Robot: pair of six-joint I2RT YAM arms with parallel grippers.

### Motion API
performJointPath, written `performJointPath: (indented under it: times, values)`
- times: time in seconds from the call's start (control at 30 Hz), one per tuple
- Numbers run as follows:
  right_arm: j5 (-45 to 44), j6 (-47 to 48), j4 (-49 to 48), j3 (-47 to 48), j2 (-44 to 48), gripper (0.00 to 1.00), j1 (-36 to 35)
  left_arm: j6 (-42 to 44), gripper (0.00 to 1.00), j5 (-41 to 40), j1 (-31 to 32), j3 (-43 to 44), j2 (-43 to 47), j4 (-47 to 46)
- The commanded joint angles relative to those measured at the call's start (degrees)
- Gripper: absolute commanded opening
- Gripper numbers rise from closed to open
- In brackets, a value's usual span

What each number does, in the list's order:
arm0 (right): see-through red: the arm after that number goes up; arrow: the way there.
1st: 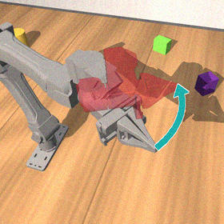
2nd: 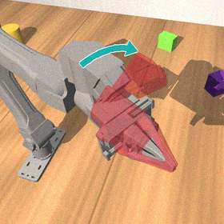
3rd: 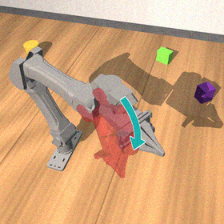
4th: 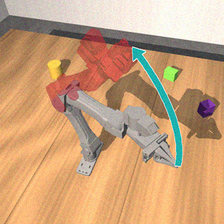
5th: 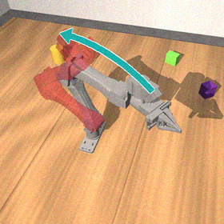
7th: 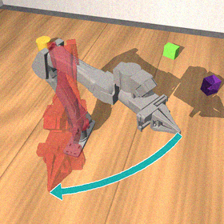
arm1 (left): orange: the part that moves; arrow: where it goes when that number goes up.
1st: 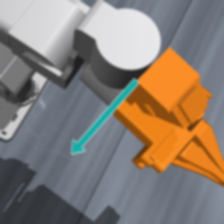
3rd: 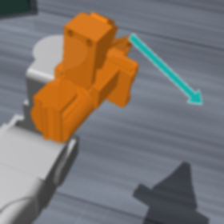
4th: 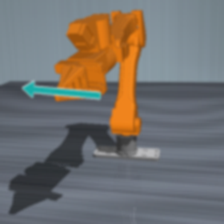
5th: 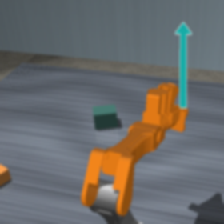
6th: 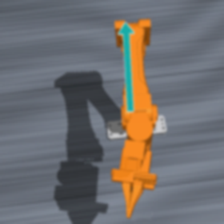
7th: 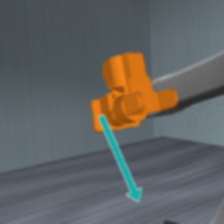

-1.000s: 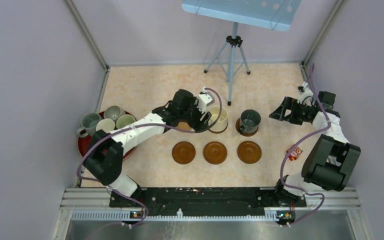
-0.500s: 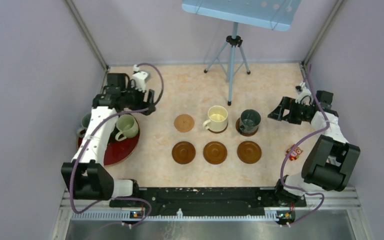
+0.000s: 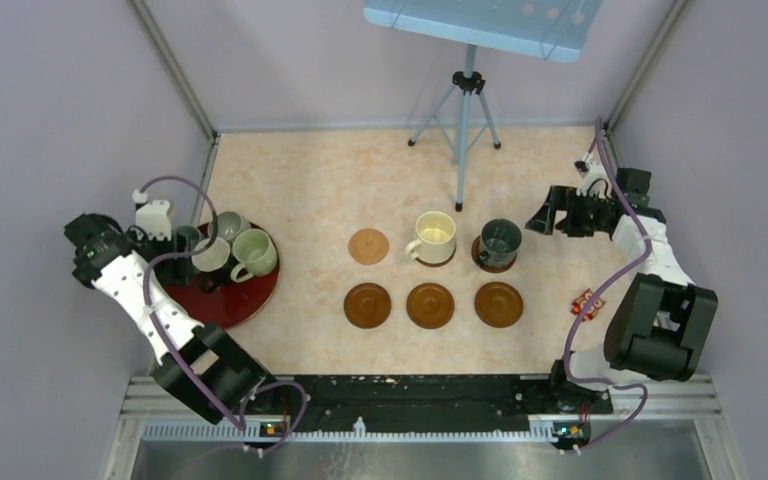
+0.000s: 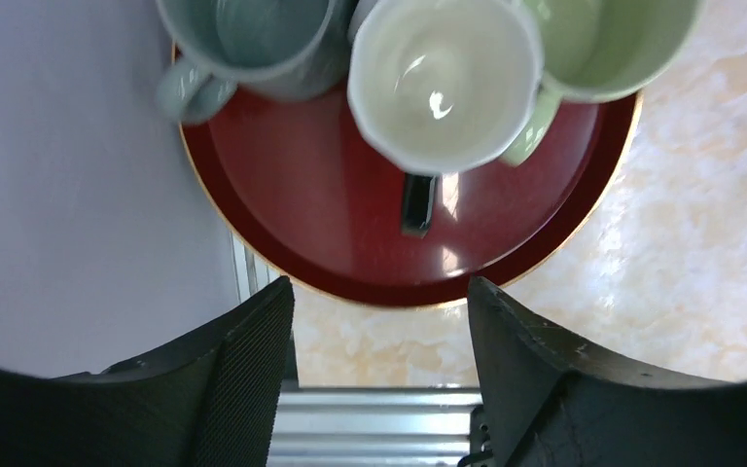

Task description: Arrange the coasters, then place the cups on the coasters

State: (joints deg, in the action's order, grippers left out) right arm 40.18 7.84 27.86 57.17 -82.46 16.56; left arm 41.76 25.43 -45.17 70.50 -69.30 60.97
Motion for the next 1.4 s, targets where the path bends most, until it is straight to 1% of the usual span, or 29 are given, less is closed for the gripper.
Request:
performJointPath:
  times: [0.0, 0.13, 0.37, 0.5, 0.7, 0.97, 1.13, 1.3, 1.37]
  values:
    - [-0.5, -0.4, -0.8, 2.2, 0.6, 0.99, -0.4, 11.5, 0.7, 3.9, -7.4, -3.9, -1.7, 1.0]
    - [-1.1, -0.3, -0.3, 2.0, 0.9, 0.99, -0.4, 14.2, 0.66, 5.3, -8.9, -6.1, -4.5, 0.6]
    - [-1.8, -0.1, -0.2, 2.1, 0.9, 0.99, -0.4, 17.7, 0.66, 9.6, -8.9, -8.8, -6.9, -1.9]
    - [-1.9, -0.1, -0.2, 2.0, 0.8, 0.99, -0.4, 16.9, 0.66, 11.3, -8.5, -9.4, -8.7, -4.7]
    - [-2.4, 0.0, -0.3, 2.0, 0.7, 0.99, -0.4, 14.0, 0.62, 9.2, -4.8, -12.3, -11.6, -10.7]
    - [-2.8, 0.2, -0.4, 1.9, -0.1, 0.99, -0.4, 10.2, 0.53, 7.3, -1.3, -13.6, -14.6, -16.8]
    - [-2.7, 0.2, -0.6, 1.9, -0.7, 0.99, -0.5, 9.4, 0.47, 6.7, -0.8, -14.0, -16.8, -18.5]
    - [-2.7, 0.2, -0.7, 1.8, -1.1, 0.99, -0.4, 9.4, 0.43, 6.4, -0.7, -14.2, -18.6, -19.2]
    - [-2.7, 0.3, -0.8, 1.8, -1.3, 0.99, -0.4, 9.4, 0.39, 6.4, -0.7, -14.0, -18.6, -19.3]
